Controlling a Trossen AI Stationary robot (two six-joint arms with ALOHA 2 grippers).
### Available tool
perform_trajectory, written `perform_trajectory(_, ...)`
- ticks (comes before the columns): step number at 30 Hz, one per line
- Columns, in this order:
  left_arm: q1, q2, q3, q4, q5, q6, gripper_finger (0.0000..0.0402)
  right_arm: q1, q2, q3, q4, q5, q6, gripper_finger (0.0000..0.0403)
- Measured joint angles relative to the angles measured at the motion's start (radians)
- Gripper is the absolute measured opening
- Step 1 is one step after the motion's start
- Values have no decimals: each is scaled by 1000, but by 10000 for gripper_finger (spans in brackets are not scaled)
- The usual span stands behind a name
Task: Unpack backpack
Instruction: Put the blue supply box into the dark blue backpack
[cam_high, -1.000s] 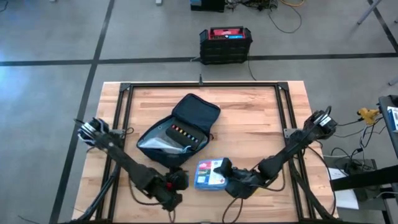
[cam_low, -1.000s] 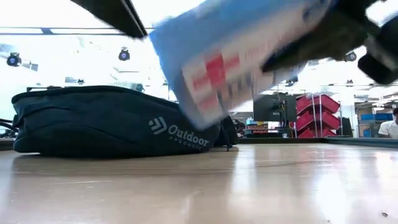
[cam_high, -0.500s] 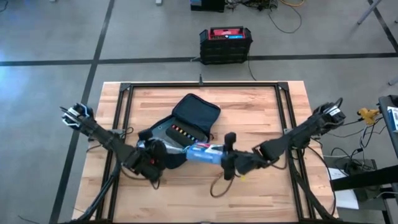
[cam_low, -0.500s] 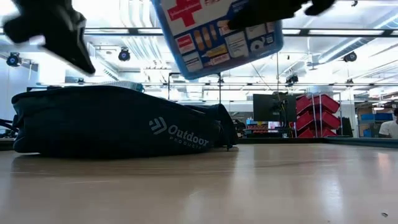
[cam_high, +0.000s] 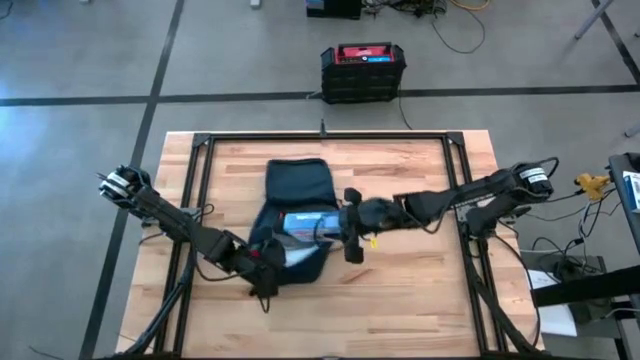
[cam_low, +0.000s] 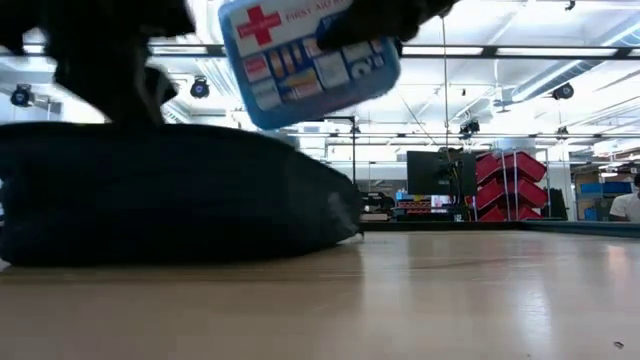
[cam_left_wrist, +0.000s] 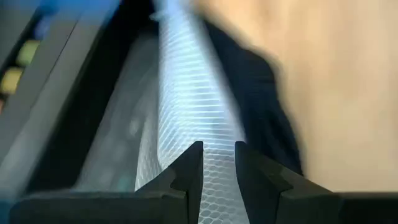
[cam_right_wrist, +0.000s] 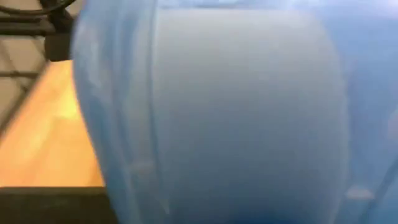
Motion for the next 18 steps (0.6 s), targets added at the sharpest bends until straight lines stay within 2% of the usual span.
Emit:
perform_trajectory(5, -25, -1, 96, -41, 12, 91, 77, -89, 13, 70, -59, -162, 24, 131)
perform_trajectory(9, -54, -11, 231, -289, -5, 64, 77, -135, 75, 119, -58, -265, -14, 131)
perform_trajectory(14, -106, -14, 375, -636, -209, -85, 77, -163, 218, 188, -39, -385, 15, 131)
perform_trajectory(16, -119, -14, 397, -709, -286, -125, 77, -163, 271, 201, 9, -435, 31, 131)
perform_trajectory(18, -123, -15, 401, -727, -313, -135, 77, -157, 313, 203, 73, -459, 35, 131)
